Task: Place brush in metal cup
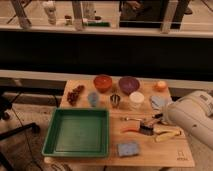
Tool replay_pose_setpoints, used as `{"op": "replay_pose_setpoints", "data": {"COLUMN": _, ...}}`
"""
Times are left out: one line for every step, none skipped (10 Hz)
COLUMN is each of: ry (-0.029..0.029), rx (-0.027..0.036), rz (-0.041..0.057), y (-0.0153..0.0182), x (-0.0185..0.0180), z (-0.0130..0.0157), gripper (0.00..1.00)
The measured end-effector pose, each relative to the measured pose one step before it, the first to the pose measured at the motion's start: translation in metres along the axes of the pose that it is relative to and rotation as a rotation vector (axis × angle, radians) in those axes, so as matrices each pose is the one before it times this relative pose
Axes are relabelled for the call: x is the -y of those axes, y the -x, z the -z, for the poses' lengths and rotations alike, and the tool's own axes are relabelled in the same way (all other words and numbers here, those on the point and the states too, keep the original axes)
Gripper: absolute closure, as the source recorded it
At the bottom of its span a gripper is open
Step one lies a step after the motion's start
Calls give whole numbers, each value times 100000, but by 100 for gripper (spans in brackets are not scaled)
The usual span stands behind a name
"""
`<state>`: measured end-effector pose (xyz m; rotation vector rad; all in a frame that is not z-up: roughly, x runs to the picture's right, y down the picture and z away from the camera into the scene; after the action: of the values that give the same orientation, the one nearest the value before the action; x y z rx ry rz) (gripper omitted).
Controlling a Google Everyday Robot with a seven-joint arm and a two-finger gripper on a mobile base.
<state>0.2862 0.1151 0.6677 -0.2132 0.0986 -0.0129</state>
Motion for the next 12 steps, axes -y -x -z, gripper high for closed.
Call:
{"op": "replay_pose_setpoints", "data": {"ry": -455, "rx": 373, "rz": 1039, "y": 653, "x": 540, "z": 7, "gripper": 100}}
{"op": "replay_pose_setpoints", "data": {"ry": -271, "rx": 376, "rz": 1066, "y": 590, "x": 444, "z": -56, "gripper": 100}}
{"op": "replay_pose_setpoints", "data": {"ry": -243, "rx": 264, "rz": 931, "y": 624, "x": 471, "z": -83, "gripper": 100}}
{"op": "replay_pose_setpoints", "data": {"ry": -257, "rx": 167, "rz": 974, "y": 569, "x": 470, "z": -51, "gripper": 100}}
{"op": "replay_pose_setpoints", "data": {"ry": -148, "rx": 216, "rz": 985, "y": 629, "x": 512, "z": -155, "gripper": 100}}
{"op": "replay_pose_setpoints", "data": {"ry": -324, "rx": 285, "rz": 1178, "y": 866, "x": 693, "z": -109, "gripper": 100}}
{"op": "replay_pose_setpoints", "data": {"ry": -195, "rx": 308, "rz": 1086, "y": 711, "x": 585, "z": -145, "gripper": 100}}
{"op": "replay_pose_setpoints", "data": {"ry": -314, "rx": 140, "rz": 1205, "y": 811, "x": 889, "z": -160, "gripper": 100}}
{"op": "replay_pose_setpoints", "data": {"ry": -160, "rx": -89, "rz": 423, "y": 270, "x": 444, "z": -81, "gripper": 100}}
{"op": "replay_pose_setpoints", "data": {"ry": -2, "rx": -68, "rz": 325, "y": 235, "x": 350, "z": -127, "gripper": 100}}
{"op": "replay_pose_setpoints", "data": {"ry": -23, "rx": 50, "rz": 796, "y": 481, "x": 648, "z": -276, "gripper": 100}}
{"op": "replay_pose_setpoints", "data": {"ry": -48, "rx": -187, "rz": 328, "y": 236, "x": 725, "z": -297, "gripper": 100}}
